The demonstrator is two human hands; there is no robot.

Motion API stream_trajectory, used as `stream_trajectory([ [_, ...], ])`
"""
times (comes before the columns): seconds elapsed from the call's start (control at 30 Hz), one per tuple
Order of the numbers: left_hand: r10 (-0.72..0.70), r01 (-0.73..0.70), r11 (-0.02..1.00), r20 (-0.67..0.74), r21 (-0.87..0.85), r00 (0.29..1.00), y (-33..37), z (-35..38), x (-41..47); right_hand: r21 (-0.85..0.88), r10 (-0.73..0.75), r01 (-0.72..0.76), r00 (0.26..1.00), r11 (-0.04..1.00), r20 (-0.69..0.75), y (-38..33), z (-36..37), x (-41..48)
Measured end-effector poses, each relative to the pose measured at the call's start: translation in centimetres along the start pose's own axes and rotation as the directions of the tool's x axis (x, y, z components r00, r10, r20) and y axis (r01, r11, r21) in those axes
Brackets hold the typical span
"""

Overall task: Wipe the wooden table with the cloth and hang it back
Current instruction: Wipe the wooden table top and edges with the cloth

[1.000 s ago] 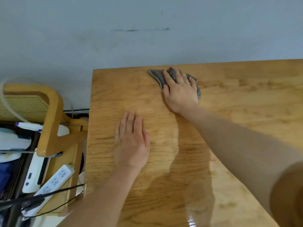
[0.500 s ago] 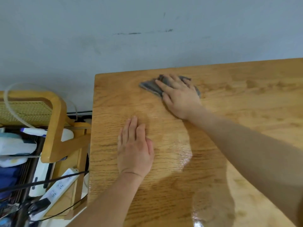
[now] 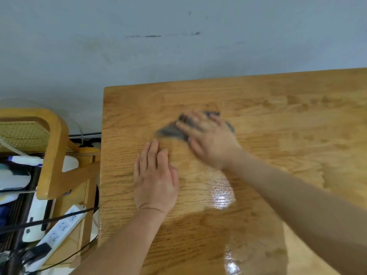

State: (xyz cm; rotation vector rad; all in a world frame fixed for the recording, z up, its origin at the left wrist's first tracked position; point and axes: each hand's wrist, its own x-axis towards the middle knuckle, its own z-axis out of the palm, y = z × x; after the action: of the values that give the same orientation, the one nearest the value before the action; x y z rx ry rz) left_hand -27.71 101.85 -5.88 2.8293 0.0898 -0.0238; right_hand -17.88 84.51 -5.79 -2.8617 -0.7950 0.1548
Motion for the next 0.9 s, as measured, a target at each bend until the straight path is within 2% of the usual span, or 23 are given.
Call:
stream_trajectory([
  [0.1, 0.001, -0.001, 1.0, -0.002, 0.02, 1.0, 0.0, 0.0, 0.0, 0.021, 0.333, -0.332, 0.939, 0.943, -0.084, 5.9, -1.1, 4.6],
  [0.17, -0.001, 0.001, 1.0, -0.012, 0.021, 1.0, -0.1, 0.1, 0.1, 0.017, 0.424, -0.424, 0.902, 0.906, -0.082, 7.2, -1.3, 7.0],
  [0.3, -0.013, 0.013, 1.0, -0.012, 0.024, 1.0, -0.1, 0.2, 0.2, 0.061, 0.434, -0.43, 0.895, 0.901, -0.104, 4.3, -0.7, 6.1],
  [0.43, -0.021, 0.021, 1.0, -0.012, -0.003, 1.0, -0.1, 0.0, -0.3, 0.048, 0.297, -0.294, 0.951, 0.955, -0.085, -3.1, 0.8, -5.6],
  [0.53, -0.024, 0.023, 1.0, -0.013, -0.013, 1.0, 0.0, 0.0, -0.1, 0.022, 0.231, -0.232, 0.973, 0.973, 0.013, -8.2, 1.8, -15.1],
  [0.63, -0.028, 0.028, 0.999, 0.004, -0.022, 1.0, 0.3, -0.2, -0.3, 0.022, 0.088, -0.09, 0.992, 0.996, 0.087, -7.7, 1.9, -18.1],
  [0.7, -0.03, 0.031, 0.999, 0.015, -0.027, 0.999, 0.4, -0.3, -0.1, 0.031, 0.029, -0.03, 0.998, 0.999, 0.056, -5.4, 1.4, -15.6],
  [0.77, -0.04, 0.041, 0.999, 0.016, -0.031, 0.999, 0.4, -0.4, 0.2, 0.033, 0.117, -0.116, 0.993, 0.993, -0.02, -2.3, 0.9, -10.2],
  [0.9, -0.039, 0.04, 0.999, 0.009, -0.017, 0.999, 0.5, -0.1, -0.1, 0.06, 0.4, -0.397, 0.914, 0.916, -0.068, 1.8, -0.4, 1.9],
])
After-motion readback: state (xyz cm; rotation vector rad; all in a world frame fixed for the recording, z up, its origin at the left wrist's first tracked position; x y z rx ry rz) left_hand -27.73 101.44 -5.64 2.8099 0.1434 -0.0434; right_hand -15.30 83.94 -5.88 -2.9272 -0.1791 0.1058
